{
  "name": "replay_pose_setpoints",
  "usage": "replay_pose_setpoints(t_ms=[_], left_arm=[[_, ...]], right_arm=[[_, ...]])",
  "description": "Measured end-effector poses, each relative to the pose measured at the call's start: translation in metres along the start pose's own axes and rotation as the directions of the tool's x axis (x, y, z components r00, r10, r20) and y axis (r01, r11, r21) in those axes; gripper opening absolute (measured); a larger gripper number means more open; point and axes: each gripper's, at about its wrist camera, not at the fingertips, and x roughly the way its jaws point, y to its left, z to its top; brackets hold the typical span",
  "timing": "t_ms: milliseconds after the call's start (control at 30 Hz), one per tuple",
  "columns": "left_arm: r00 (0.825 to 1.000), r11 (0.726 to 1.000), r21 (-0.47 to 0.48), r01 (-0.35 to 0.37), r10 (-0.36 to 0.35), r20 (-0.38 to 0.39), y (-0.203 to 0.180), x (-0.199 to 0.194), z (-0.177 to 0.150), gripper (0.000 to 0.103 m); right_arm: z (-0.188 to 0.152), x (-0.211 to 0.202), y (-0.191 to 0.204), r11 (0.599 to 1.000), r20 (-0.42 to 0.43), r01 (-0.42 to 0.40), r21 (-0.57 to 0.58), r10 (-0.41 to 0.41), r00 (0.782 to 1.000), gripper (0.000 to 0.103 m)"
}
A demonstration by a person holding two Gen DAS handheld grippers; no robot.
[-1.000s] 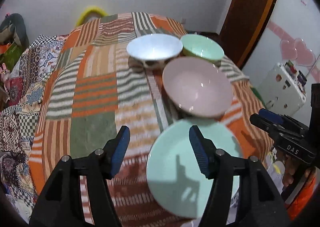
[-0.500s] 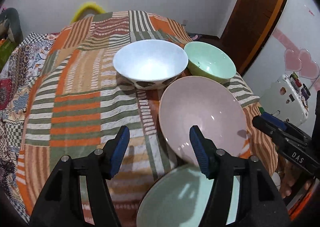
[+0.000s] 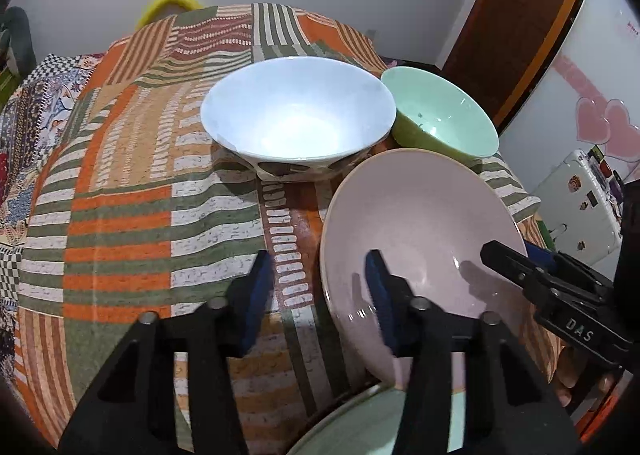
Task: Organize plates and bowls
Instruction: 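Close the left gripper on the pale pink bowl rim while the right gripper grips it too, then lift the pale pink bowl with both grippers and carry it over the mint-green plate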
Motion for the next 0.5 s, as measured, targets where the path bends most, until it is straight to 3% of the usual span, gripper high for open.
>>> replay_pose_setpoints(t_ms=[133,167,500], left_arm=[[0.998,0.999,-0.006,0.05,-0.05,-0.026,0.0,0.006,-0.001,0.017],[0.996,0.997,-0.016,0.075,-0.076,-0.041,0.001,0.008,-0.001,0.012],[0.996,0.997,-0.015,0.071,-0.072,-0.05,-0.005,0.0,-0.007,0.012]], right_arm=[[-0.001,0.004,-0.003,0.999,-0.027,-0.032,0.019,0.032,0.999,0.016],[-0.001,0.005,-0.002,0.999,-0.03,-0.04,0.023,0.04,0.999,0.014],[-0.002,-0.007,0.001,0.999,-0.031,-0.023,0.029,0.024,0.999,0.013]])
